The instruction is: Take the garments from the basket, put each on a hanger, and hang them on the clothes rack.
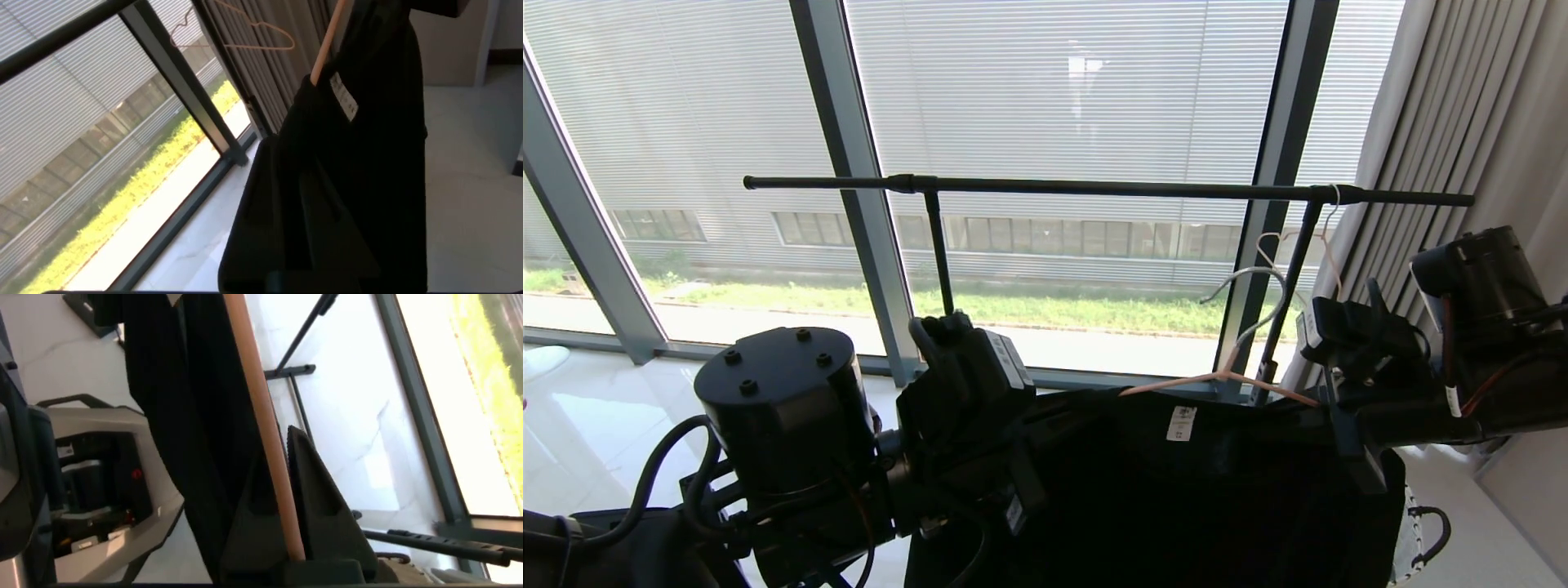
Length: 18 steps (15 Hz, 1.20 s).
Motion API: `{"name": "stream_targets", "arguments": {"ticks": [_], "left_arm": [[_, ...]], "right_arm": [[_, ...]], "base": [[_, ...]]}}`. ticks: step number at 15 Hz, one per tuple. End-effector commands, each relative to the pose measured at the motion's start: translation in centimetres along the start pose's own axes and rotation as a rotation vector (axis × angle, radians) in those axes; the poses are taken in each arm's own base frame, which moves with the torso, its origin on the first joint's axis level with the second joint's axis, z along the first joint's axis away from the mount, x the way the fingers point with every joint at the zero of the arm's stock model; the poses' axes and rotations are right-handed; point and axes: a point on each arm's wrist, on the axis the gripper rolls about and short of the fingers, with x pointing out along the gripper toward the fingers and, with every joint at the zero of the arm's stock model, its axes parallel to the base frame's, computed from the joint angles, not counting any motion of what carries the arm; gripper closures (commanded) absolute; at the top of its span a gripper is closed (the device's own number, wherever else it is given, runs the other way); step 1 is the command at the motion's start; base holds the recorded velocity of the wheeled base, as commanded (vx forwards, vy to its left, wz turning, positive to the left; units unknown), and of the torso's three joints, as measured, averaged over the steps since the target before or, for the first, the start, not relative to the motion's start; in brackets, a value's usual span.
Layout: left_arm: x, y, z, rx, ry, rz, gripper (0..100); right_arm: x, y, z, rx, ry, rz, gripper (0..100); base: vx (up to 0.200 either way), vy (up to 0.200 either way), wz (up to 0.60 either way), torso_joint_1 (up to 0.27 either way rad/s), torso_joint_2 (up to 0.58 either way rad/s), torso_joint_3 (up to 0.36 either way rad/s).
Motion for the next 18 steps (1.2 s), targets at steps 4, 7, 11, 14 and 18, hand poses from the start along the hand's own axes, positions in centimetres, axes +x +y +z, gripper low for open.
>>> {"name": "stream_targets", "arguments": {"ticks": [4,7,11,14,18], "left_arm": [[0.0,0.0,-0.1,0.000,0.008,0.009,0],[0.0,0.0,-0.2,-0.001,0.013,0.012,0],[-1.6,-0.1,-2.5,-0.032,0.096,0.031,0],[-3.2,2.2,-7.7,-0.113,0.269,0.145,0],[-2.7,2.7,-11.8,-0.124,0.280,0.193,0]], "right_arm": [[-0.7,-0.2,0.9,-0.143,-0.063,-0.054,100],[-1.8,0.2,1.6,-0.224,-0.094,-0.087,100],[-4.1,0.2,1.9,-0.252,-0.118,-0.162,100],[-5.5,0.7,2.3,-0.279,-0.139,-0.200,100],[-5.9,0.8,2.5,-0.285,-0.148,-0.210,100]], "base": [[0.000,0.000,0.00,0.000,0.00,0.000],[0.000,0.000,0.00,0.000,0.00,0.000],[0.000,0.000,0.00,0.000,0.00,0.000],[0.000,0.000,0.00,0.000,0.00,0.000],[0.000,0.000,0.00,0.000,0.00,0.000]]}}
